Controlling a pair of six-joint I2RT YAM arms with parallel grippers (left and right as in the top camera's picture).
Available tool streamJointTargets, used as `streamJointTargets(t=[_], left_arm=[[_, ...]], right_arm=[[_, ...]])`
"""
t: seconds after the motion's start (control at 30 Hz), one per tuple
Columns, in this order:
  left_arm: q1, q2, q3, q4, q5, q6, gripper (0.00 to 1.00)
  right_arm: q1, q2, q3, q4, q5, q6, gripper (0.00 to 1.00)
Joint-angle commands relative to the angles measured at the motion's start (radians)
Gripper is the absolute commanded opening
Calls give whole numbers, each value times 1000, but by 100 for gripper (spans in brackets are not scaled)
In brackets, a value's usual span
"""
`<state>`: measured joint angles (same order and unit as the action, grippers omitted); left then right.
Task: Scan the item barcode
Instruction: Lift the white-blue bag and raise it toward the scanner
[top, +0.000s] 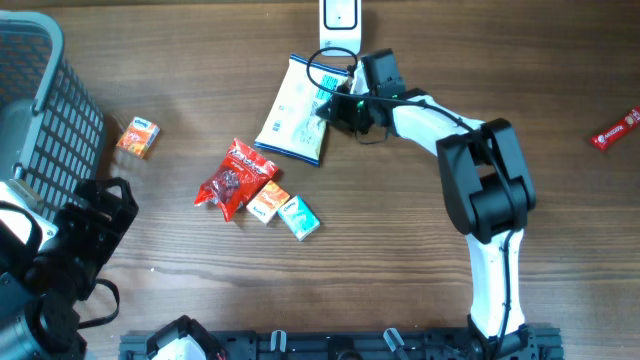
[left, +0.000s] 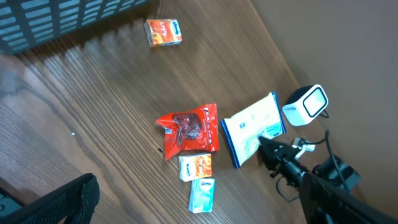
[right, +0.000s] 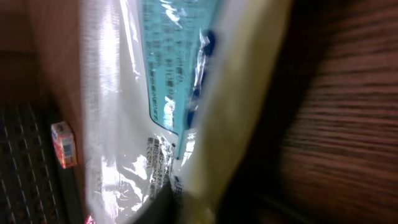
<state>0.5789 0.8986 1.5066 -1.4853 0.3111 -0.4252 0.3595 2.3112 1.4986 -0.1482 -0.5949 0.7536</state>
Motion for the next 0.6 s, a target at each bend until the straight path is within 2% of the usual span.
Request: streamJointTargets(t=[0.0,0.27,0.47,0.57], left_arm=[[7,0,6,3,-6,-9,100],[7,0,6,3,-6,-9,100],[7,0,6,3,-6,-9,100],[7,0,6,3,-6,-9,100]], right_arm=[[26,129,-67,-38,66,42,4],[-6,73,-64,-39,-30,-14,4],[-60,-76,-64,-55,-139,-269,4],[-87,-141,-64,-62,-218,-311,4]])
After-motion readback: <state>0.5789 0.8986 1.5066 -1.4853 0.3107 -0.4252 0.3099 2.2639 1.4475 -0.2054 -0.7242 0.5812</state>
